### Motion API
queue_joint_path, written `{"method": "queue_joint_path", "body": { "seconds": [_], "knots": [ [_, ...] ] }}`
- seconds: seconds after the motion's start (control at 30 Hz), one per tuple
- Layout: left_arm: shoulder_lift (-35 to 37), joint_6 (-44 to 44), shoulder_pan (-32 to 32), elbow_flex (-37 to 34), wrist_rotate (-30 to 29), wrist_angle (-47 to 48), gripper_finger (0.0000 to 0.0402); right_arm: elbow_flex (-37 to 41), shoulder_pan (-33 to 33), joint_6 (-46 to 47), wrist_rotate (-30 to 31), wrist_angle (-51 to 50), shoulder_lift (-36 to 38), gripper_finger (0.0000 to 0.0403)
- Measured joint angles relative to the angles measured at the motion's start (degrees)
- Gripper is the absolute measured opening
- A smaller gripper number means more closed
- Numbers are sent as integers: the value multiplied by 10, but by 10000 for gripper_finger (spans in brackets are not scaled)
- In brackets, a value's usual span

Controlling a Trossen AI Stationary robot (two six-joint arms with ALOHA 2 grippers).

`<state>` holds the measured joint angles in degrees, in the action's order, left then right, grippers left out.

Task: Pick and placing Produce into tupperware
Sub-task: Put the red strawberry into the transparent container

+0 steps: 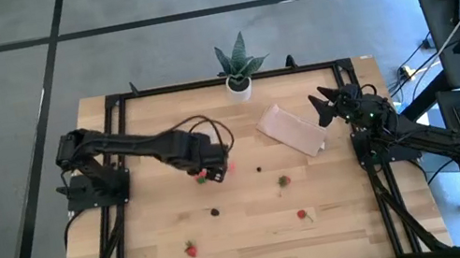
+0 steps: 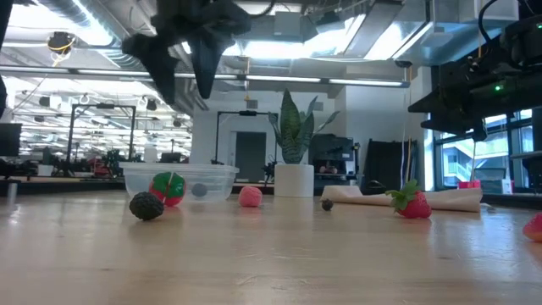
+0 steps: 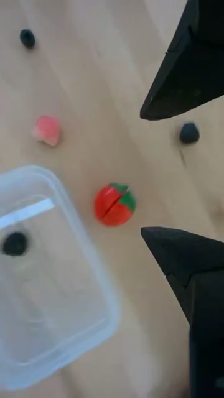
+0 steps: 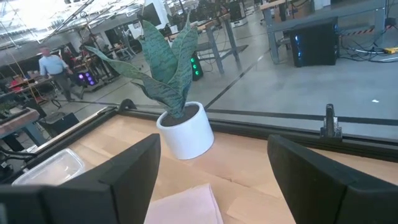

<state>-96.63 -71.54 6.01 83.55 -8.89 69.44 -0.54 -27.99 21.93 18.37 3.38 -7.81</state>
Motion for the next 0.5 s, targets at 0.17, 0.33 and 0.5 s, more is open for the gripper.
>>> {"method": "queue_joint_path", "body": {
  "seconds": [0.17, 0.33, 0.5],
  "knots": [
    [-1, -144, 28, -1, -33, 0, 284, 0, 0, 0, 0, 0, 0, 297],
    [-1, -219, 51, -25, -37, 0, 284, 0, 0, 1, 0, 0, 0, 297],
    [-1, -283, 66, -69, -40, -27, 284, 0, 0, 0, 0, 0, 0, 297]
  ]
}}
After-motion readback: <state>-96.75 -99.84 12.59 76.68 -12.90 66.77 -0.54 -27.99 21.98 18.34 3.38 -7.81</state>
